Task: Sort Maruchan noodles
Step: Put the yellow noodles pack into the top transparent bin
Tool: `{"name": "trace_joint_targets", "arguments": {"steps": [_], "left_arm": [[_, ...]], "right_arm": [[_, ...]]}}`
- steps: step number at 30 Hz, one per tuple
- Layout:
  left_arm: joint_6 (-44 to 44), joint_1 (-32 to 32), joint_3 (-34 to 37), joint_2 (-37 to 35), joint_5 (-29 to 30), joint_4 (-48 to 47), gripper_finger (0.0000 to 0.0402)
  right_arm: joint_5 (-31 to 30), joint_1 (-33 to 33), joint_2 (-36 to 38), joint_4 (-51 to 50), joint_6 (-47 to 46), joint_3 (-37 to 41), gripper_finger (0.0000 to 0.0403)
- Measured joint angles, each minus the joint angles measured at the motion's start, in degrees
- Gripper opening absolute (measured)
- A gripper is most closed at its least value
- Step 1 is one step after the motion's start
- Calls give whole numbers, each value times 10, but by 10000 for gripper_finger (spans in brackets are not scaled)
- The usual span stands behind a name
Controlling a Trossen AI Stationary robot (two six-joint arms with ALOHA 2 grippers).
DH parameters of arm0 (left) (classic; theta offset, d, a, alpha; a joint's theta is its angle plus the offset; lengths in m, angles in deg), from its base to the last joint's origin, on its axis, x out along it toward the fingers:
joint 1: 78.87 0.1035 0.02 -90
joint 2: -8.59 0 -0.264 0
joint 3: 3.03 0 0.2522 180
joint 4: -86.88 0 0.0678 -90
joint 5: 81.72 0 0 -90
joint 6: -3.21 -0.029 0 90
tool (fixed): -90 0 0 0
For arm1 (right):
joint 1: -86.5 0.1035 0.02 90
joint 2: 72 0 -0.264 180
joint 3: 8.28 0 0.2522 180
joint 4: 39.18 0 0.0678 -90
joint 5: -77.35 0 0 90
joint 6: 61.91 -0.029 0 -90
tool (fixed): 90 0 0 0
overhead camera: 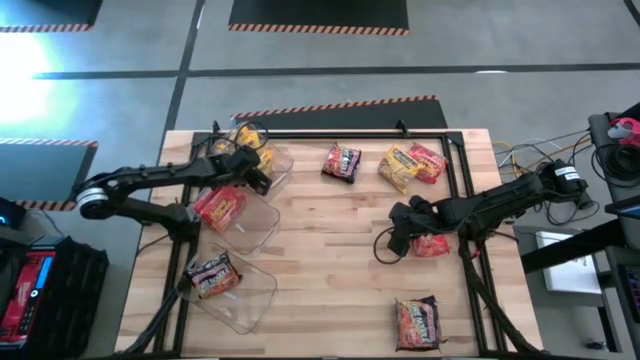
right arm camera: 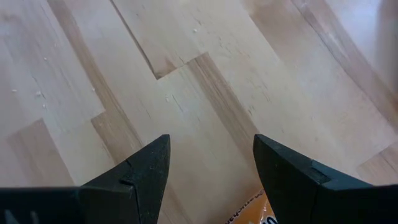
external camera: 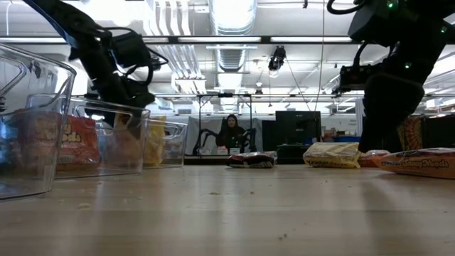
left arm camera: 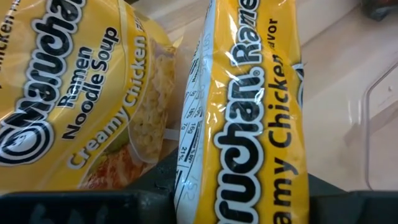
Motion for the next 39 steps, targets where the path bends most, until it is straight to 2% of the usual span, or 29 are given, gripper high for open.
{"name": "trace_joint_targets", "arguments": {"steps": [24,39], "left_arm": [[-24,1,-1,12,-47,5,116],[-30,41,-1,13,-19,12,118]], "right_arm": [[0,0,0,7,0,0,219],[0,0,0,11,0,0,219]]}}
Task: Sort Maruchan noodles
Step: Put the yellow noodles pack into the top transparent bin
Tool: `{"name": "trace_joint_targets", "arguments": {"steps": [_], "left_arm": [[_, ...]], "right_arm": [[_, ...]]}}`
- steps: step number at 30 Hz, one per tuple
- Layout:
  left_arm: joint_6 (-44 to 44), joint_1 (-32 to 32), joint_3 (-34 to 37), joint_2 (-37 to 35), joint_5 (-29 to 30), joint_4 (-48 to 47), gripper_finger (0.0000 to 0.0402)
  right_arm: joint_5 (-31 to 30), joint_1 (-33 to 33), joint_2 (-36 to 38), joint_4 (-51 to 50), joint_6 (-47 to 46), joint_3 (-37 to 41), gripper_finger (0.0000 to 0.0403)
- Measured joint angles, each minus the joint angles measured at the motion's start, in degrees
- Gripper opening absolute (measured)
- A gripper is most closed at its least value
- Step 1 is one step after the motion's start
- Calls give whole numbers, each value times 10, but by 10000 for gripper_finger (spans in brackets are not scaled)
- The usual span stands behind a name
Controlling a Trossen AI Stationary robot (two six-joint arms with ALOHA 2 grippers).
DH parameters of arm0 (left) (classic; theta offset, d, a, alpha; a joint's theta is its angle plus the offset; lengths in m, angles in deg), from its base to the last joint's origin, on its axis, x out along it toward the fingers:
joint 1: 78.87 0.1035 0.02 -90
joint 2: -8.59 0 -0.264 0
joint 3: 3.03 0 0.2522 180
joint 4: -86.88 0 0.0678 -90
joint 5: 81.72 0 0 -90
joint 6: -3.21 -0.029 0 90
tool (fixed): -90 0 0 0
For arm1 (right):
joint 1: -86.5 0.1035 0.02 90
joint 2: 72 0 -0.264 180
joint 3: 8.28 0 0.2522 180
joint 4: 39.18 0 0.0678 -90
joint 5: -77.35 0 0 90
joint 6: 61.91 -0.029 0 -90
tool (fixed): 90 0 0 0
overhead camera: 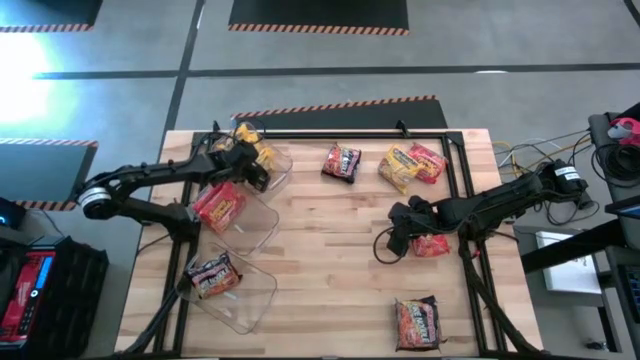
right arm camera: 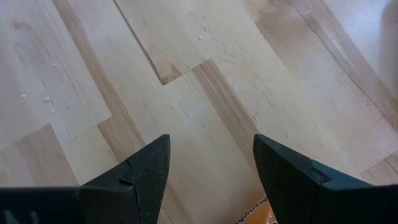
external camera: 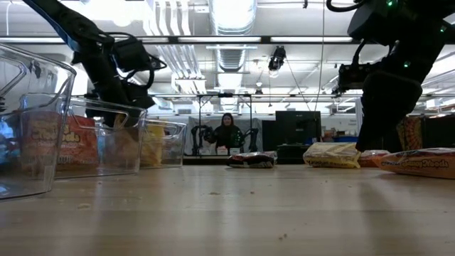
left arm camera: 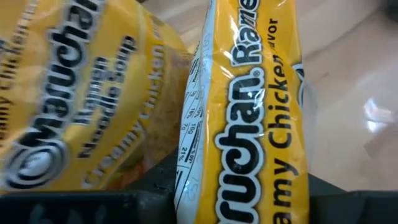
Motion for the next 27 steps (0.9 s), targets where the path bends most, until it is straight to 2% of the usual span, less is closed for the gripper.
{"name": "trace_joint_targets", "arguments": {"steps": [10,19,27], "left_arm": [[-15,3,0,2,-2,-2,142],[-11,4,0,4,35,-3,144],[-34,6,-11,4,104,-12,144]], "right_arm": [[0,0,0,0,0,0,219],[0,0,0,1,0,0,219],[0,0,0,2,0,0,219]]}}
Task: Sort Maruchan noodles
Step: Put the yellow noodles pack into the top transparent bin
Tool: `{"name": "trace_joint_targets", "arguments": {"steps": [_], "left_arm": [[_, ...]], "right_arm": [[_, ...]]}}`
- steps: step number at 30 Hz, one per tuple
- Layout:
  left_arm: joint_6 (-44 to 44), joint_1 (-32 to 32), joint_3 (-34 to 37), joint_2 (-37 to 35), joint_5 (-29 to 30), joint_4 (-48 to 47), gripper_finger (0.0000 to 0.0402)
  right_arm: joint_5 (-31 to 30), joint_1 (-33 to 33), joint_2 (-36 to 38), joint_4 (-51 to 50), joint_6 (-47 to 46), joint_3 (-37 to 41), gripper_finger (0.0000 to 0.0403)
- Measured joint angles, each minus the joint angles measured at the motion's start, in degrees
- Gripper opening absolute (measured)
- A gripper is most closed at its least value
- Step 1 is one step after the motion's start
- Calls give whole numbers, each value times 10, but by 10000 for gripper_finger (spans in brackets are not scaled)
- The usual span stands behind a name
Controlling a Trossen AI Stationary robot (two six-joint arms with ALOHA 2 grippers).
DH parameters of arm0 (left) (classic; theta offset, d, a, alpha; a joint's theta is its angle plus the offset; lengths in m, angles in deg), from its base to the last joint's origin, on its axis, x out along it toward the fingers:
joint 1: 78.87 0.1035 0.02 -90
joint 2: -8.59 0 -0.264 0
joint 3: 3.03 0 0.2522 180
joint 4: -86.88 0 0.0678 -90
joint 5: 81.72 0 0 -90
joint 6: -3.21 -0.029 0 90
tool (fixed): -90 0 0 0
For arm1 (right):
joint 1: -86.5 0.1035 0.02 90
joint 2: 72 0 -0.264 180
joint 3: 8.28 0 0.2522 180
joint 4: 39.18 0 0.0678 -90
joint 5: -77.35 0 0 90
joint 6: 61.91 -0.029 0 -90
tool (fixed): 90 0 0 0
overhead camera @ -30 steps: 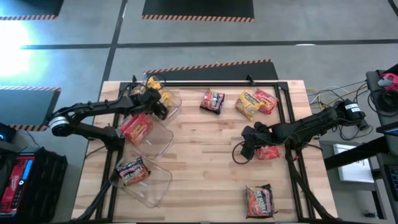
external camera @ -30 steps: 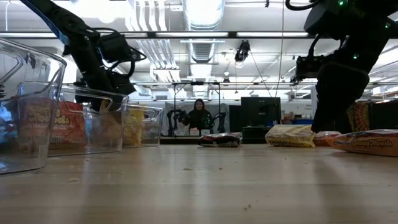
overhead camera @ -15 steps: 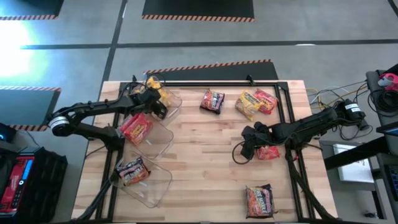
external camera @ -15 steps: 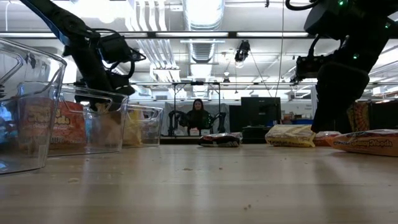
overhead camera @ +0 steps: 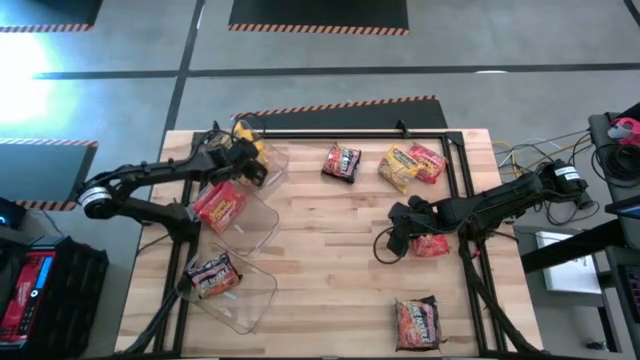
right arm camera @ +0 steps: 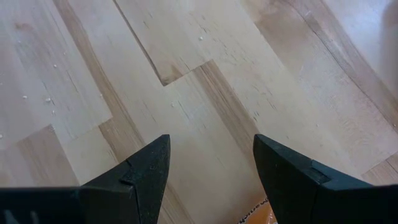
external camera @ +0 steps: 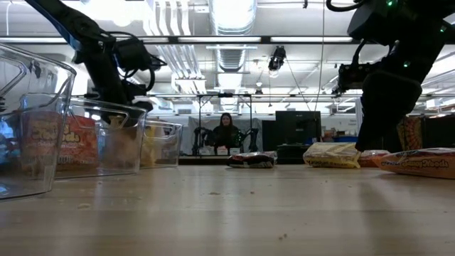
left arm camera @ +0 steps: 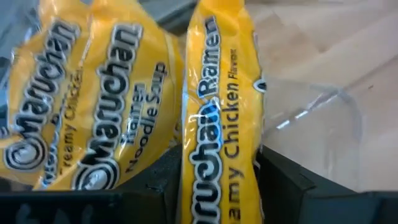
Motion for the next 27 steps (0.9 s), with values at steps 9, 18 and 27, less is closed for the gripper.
{"name": "trace_joint_targets", "arguments": {"steps": [9,18,27], "left_arm": [[2,1,-17,1,-33,-49,144],[3,2,-20,13,18,-55,144],[-19,6,-55,13,20,-61,144]], "right_arm": [[0,0,0,1,0,0,219],[0,0,0,2,0,0,219],[0,0,0,2,0,0,219]]}}
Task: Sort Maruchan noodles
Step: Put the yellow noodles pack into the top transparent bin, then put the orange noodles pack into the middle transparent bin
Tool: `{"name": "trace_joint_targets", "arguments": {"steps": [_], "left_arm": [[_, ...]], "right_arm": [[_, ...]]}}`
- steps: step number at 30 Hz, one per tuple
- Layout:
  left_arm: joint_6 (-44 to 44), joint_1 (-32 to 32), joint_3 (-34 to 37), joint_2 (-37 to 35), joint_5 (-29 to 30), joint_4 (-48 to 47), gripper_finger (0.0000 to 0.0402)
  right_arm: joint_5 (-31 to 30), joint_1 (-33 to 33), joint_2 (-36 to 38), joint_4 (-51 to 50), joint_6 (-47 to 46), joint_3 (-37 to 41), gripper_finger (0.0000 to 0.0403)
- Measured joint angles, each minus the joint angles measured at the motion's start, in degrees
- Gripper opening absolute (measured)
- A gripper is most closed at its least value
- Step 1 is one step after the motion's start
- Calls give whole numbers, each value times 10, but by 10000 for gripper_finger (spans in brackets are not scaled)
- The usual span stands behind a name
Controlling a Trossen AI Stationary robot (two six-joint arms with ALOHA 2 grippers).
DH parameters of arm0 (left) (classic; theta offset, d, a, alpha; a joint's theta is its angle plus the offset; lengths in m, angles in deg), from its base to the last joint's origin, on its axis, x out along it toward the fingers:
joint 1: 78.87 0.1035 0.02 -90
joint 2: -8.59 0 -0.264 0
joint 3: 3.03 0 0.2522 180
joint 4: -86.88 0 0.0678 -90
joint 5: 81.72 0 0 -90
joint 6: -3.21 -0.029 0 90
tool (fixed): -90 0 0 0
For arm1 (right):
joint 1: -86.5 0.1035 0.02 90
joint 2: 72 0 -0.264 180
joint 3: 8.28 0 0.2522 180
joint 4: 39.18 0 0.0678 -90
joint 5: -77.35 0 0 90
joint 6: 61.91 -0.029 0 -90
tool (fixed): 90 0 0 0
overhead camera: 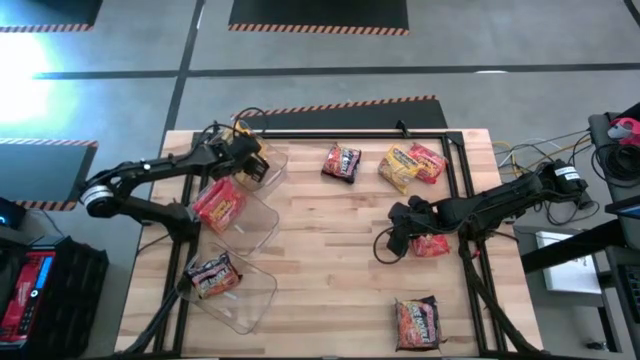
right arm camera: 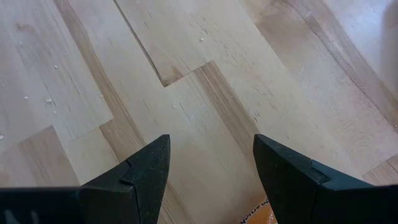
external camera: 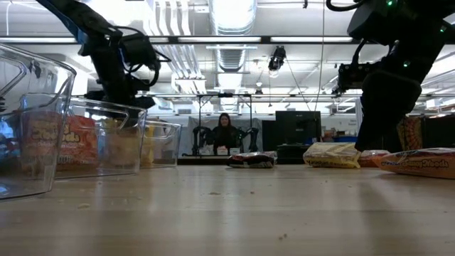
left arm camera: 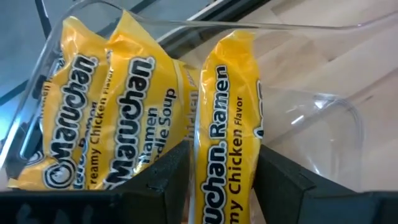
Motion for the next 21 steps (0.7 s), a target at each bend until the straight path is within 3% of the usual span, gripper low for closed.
{"name": "trace_joint_targets", "arguments": {"steps": [13,21], "left_arm": [[-53,63,-1,0,-1,-1,144],[-61,64,-12,-1,-50,-2,144]], "right_arm": [[0,0,0,0,0,0,219],[0,0,0,0,0,0,219]]}}
